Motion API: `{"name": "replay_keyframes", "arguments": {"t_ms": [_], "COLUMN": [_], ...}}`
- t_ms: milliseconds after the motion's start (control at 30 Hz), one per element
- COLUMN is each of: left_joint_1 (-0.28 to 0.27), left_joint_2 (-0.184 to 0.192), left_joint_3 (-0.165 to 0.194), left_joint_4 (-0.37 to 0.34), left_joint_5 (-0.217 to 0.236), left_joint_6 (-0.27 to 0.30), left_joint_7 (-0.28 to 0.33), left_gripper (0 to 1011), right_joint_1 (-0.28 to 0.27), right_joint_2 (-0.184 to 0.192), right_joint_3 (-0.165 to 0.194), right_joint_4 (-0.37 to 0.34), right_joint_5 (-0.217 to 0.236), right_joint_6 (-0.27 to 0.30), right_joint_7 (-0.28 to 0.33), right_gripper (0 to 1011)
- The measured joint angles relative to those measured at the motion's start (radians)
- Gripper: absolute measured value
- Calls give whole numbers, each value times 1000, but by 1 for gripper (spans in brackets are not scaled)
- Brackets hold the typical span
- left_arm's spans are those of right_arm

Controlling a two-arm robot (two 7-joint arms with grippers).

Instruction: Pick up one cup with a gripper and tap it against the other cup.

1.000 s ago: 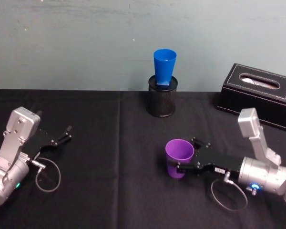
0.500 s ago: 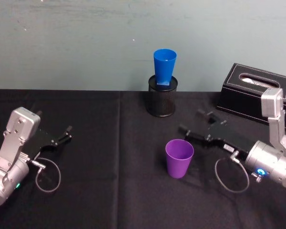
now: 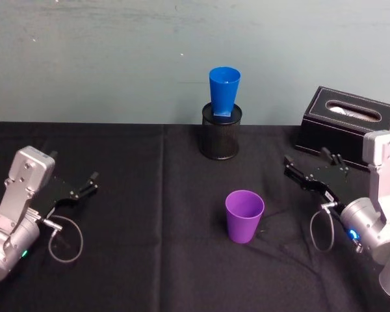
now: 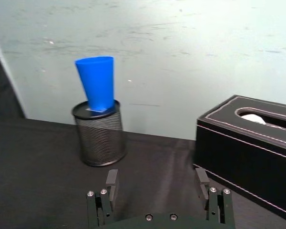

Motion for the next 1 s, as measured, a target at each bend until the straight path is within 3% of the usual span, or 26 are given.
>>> {"name": "replay_keyframes", "arguments": {"t_ms": [233,1000], "left_joint_1": [0,0], "left_joint_2": [0,0], "left_joint_3": [0,0], "left_joint_4": [0,0], "left_joint_5": [0,0], "left_joint_6": [0,0], "left_joint_7": [0,0], "left_gripper": [1011,1011], "right_joint_1": [3,4], "right_joint_2": [-8,-7], "right_joint_3": [17,10], "right_joint_4": [17,15], "right_joint_5": [-10,-10], "right_joint_6": [-1,-4], "right_joint_7": [1,0], "right_gripper": [1003,1003]}}
